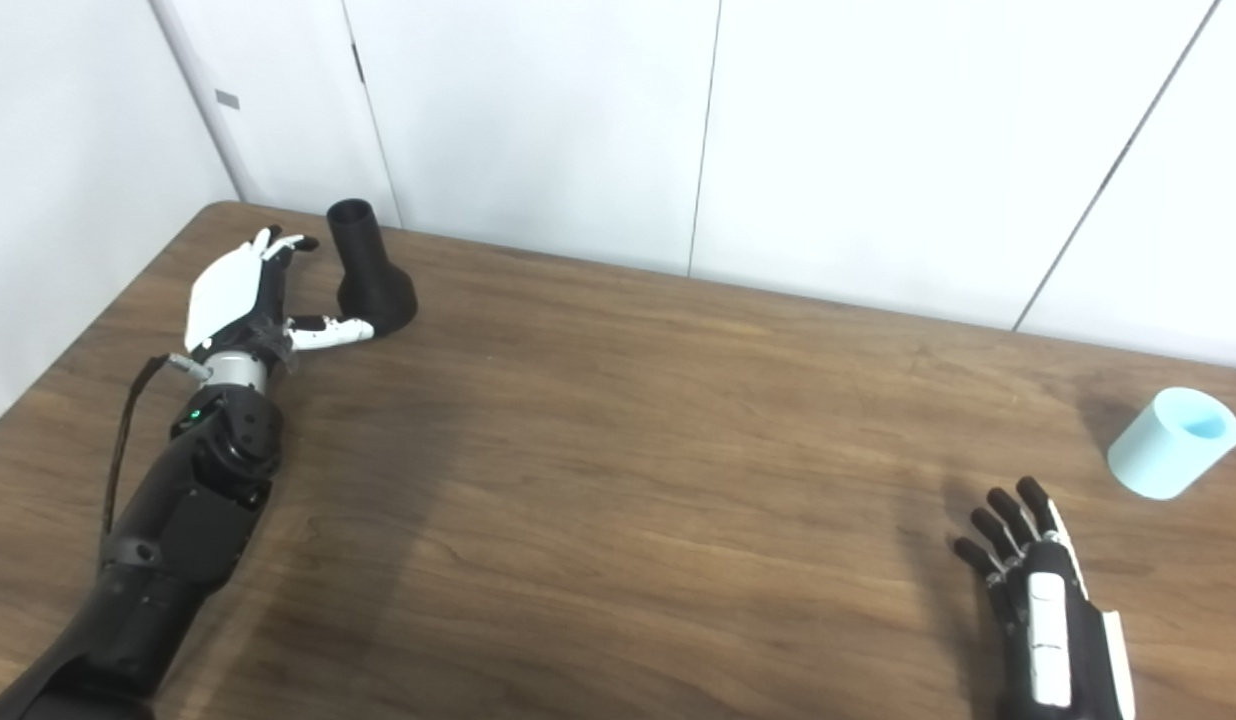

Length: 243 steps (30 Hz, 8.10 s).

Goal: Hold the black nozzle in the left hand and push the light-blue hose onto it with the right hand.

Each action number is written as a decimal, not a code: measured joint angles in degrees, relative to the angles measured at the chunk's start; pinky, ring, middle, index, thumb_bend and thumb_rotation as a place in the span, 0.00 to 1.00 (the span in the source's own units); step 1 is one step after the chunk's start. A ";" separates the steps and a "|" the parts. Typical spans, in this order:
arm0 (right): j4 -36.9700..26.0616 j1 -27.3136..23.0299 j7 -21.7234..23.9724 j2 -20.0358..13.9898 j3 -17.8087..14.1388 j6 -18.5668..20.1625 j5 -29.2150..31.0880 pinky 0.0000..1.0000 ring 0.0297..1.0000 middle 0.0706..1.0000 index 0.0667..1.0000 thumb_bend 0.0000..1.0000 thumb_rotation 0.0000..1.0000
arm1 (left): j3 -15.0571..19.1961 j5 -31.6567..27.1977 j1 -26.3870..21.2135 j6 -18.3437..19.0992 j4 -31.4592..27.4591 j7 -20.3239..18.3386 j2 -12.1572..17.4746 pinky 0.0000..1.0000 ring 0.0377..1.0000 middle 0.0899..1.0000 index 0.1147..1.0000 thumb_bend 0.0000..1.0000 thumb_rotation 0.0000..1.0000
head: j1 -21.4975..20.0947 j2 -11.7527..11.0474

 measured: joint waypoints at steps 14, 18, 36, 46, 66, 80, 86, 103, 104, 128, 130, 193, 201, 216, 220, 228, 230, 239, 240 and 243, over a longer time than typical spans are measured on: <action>-0.27 0.15 0.07 -0.03 0.01 0.05 0.16 0.79 0.86 0.88 0.92 0.40 0.85 | -3.23 -0.99 -1.73 0.07 3.89 -2.34 0.56 1.00 1.00 0.98 0.80 1.00 0.37 | -0.26 0.18; -0.52 0.39 -0.03 -0.01 0.04 0.17 -0.12 0.77 0.85 0.87 0.91 0.39 0.86 | -4.43 -1.01 -1.76 0.33 3.94 -3.86 0.71 1.00 1.00 0.95 0.77 1.00 0.37 | -0.26 0.26; -1.29 1.24 -0.03 0.15 0.51 0.14 -0.64 0.76 0.85 0.87 0.91 0.37 0.87 | -5.68 -1.04 -5.62 -0.13 10.48 -3.23 1.33 1.00 1.00 0.92 0.70 1.00 0.33 | -0.88 0.79; -1.45 1.36 -0.19 0.26 0.62 0.15 -1.59 0.76 0.84 0.86 0.90 0.37 0.89 | -5.77 -1.25 -7.27 -0.52 13.69 -1.02 0.63 1.00 0.99 0.90 0.71 1.00 0.31 | -1.05 0.88; -1.63 1.44 -0.64 0.71 0.87 0.11 -3.04 0.72 0.80 0.82 0.89 0.38 0.86 | -6.98 -2.61 -7.75 -0.51 14.18 -0.53 0.66 1.00 0.97 0.88 0.69 1.00 0.27 | -1.41 1.05; -1.62 1.45 -0.64 0.95 0.84 0.09 -2.66 0.72 0.80 0.82 0.89 0.37 0.83 | -6.63 -4.61 -8.47 -4.02 15.90 1.71 0.35 1.00 0.86 0.71 0.41 0.52 0.05 | -1.67 0.88; -1.50 1.43 -0.74 0.95 0.95 -0.16 -3.37 0.70 0.79 0.80 0.89 0.37 0.86 | -6.72 -4.57 -8.53 -3.99 15.88 2.25 0.33 1.00 0.83 0.68 0.41 0.52 0.05 | -1.84 0.53; -1.67 1.53 -0.80 1.06 0.98 -0.10 -3.27 0.70 0.80 0.81 0.88 0.37 0.86 | -8.90 -2.47 -5.88 -3.73 11.08 3.10 0.35 1.00 0.83 0.67 0.41 0.52 0.05 | -2.28 1.05; -1.67 1.54 -0.82 1.07 0.98 -0.11 -3.28 0.70 0.80 0.81 0.88 0.37 0.86 | -9.31 -2.27 -5.30 -3.59 10.00 2.98 0.35 1.00 0.83 0.68 0.41 0.52 0.05 | -2.46 0.97; -2.23 1.91 -2.39 1.36 1.89 -0.11 -5.25 0.68 0.77 0.77 0.87 0.36 0.88 | -18.10 8.16 3.89 0.61 -12.81 -7.86 -3.64 1.00 0.84 0.70 0.41 0.52 0.05 | -3.43 1.85; -2.23 1.91 -2.41 1.36 1.92 -0.11 -5.25 0.69 0.77 0.77 0.87 0.36 0.88 | -18.77 9.05 4.67 0.48 -13.98 -7.91 -4.71 1.00 0.84 0.70 0.41 0.52 0.05 | -3.60 1.85; -5.79 2.45 -7.02 3.29 3.87 2.57 -14.27 0.61 0.70 0.71 0.77 0.56 0.34 | -29.54 19.69 17.46 -13.06 -22.69 -4.99 -12.52 1.00 0.84 0.73 0.42 0.52 0.05 | -31.01 3.96; -4.54 0.35 -8.15 -0.01 -2.57 3.57 -16.06 0.62 0.72 0.74 0.77 0.65 0.20 | -29.10 19.52 17.43 -13.79 -22.46 -5.24 -12.49 1.00 0.82 0.72 0.42 0.52 0.05 | -35.85 2.90; -7.12 -9.25 -11.09 -11.92 -4.53 9.48 -40.39 0.58 0.61 0.75 0.72 0.85 0.00 | -27.27 17.51 16.36 -18.23 -20.64 -5.30 -11.71 1.00 0.81 0.71 0.42 0.52 0.05 | -44.82 0.44; -7.24 -10.74 -9.36 -15.81 -3.92 12.60 -46.94 0.65 0.73 0.74 0.73 0.87 0.06 | -26.98 17.51 16.38 -18.38 -20.56 -5.38 -11.69 1.00 0.80 0.70 0.42 0.52 0.05 | -46.40 0.09; -8.27 -18.25 0.61 -24.83 -1.45 18.88 -54.21 0.77 0.89 0.87 0.79 0.90 0.09 | -26.74 17.33 16.24 -18.97 -20.35 -5.67 -11.50 1.00 0.80 0.70 0.42 0.52 0.05 | -46.67 -0.26; -6.91 -20.65 2.49 -26.70 -0.87 19.84 -55.06 0.78 0.90 0.88 0.81 0.91 0.10 | -26.74 17.33 16.18 -19.14 -20.30 -5.75 -11.51 1.00 0.80 0.70 0.42 0.52 0.05 | -46.67 -0.26; 3.92 -29.01 10.66 -32.00 3.43 24.80 -58.55 0.87 0.95 0.93 0.85 0.94 0.14 | -26.46 17.68 16.24 -19.76 -20.19 -5.70 -11.44 1.00 0.80 0.71 0.42 0.52 0.05 | -46.49 -0.09; 4.87 -29.98 11.49 -32.57 3.57 25.15 -58.44 0.88 0.95 0.93 0.85 0.94 0.14 | -26.43 17.75 16.27 -19.78 -20.21 -5.70 -11.43 1.00 0.80 0.71 0.42 0.52 0.05 | -46.41 0.17; 9.01 -33.97 13.91 -33.61 5.16 25.96 -58.20 0.87 0.95 0.93 0.84 0.94 0.15 | -26.25 17.77 16.44 -19.83 -20.32 -5.74 -11.19 1.00 0.81 0.71 0.42 0.52 0.05 | -46.32 0.35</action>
